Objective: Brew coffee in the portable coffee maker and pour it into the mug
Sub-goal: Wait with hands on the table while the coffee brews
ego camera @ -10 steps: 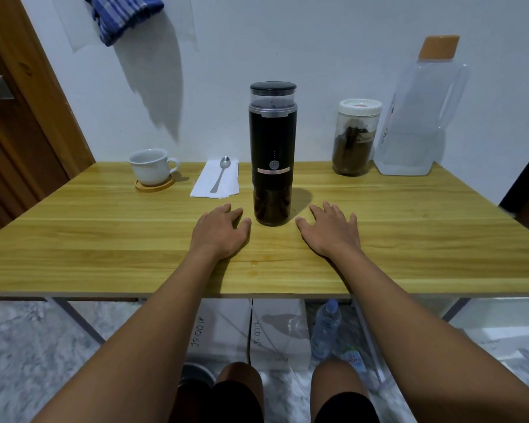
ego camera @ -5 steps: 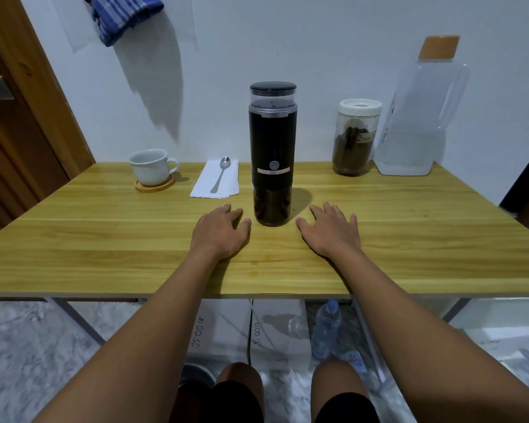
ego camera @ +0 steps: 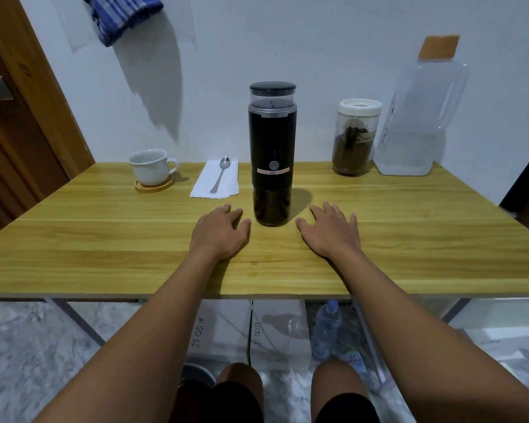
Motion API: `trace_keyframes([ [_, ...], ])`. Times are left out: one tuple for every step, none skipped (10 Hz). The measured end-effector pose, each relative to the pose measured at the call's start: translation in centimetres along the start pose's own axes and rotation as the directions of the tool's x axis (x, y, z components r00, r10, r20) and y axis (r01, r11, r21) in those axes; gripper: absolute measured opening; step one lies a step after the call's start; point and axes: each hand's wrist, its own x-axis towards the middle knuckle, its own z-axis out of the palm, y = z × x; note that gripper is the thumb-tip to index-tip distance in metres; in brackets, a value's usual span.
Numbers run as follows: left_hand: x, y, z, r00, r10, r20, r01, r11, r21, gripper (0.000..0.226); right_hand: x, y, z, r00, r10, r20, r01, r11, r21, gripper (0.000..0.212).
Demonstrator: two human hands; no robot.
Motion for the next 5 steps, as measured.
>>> trace_keyframes([
  [0.09, -0.09, 0.04, 1.000, 0.002, 0.004, -0.002, 1.000, 0.012, 0.056, 0.02, 0.01, 0.01, 1.000, 0.000, 0.002, 0.000, 1.000, 0.006, 0.068],
  [0.13, -0.09, 0.08, 1.000, 0.003, 0.001, -0.003, 1.000, 0.006, 0.056, 0.04, -0.01, 0.03, 1.000, -0.001, 0.002, 0.001, 1.000, 0.009, 0.068],
  [0.12, -0.10, 0.09, 1.000, 0.001, -0.002, -0.001, 1.000, -0.003, 0.056, 0.05, -0.01, 0.06, 1.000, 0.000, 0.001, 0.000, 1.000, 0.008, 0.068],
  [0.13, -0.11, 0.09, 1.000, 0.001, -0.005, -0.002, 1.000, -0.011, 0.056, 0.03, -0.05, 0.03, 1.000, -0.001, -0.006, 0.001, 1.000, 0.014, 0.067],
  [0.06, -0.09, 0.01, 1.000, -0.003, -0.011, 0.003, 0.999, -0.044, 0.056, -0.10, -0.11, -0.06, 1.000, -0.002, -0.029, 0.003, 0.999, 0.044, 0.064],
])
